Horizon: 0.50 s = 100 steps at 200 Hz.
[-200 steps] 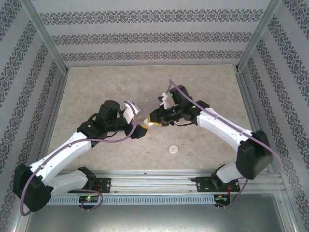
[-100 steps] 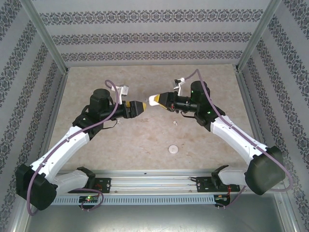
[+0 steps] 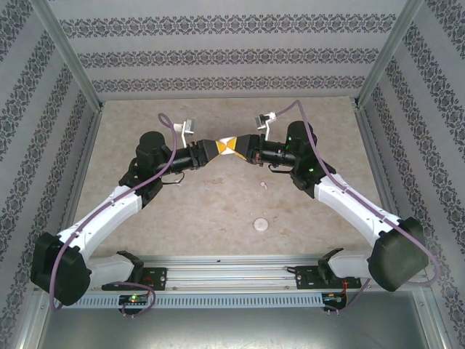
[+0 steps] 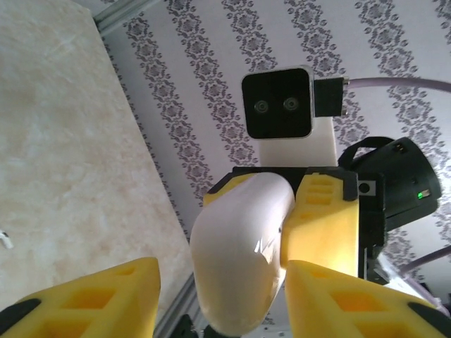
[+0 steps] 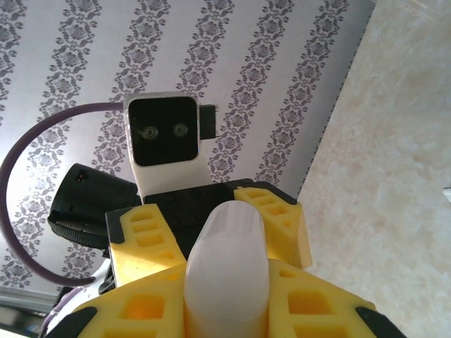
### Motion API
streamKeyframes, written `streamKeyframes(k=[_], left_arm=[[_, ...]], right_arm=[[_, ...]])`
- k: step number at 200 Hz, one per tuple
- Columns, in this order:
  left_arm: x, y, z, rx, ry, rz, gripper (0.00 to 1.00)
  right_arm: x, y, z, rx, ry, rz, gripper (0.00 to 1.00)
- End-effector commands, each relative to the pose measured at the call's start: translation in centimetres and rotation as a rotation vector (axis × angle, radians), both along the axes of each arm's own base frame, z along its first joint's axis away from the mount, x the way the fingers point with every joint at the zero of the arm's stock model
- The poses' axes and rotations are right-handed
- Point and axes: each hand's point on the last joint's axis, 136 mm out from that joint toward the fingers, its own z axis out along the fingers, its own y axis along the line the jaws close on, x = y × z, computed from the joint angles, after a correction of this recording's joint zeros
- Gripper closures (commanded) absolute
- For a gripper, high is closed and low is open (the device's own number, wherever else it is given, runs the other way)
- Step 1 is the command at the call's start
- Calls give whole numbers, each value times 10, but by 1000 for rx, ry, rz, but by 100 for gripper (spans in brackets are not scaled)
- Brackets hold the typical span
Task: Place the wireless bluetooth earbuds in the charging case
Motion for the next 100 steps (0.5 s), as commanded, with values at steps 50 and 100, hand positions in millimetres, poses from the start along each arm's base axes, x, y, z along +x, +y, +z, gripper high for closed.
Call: streamKeyframes(k=[50,100], left_arm=[[-5,-5,28,-94,-53,-71,82],[-12,1,35,-76,-150,-62,100]], right_arm=[[-3,6,14,44,-41,34,80],[-4,-2,3,-35,-56,5,50]])
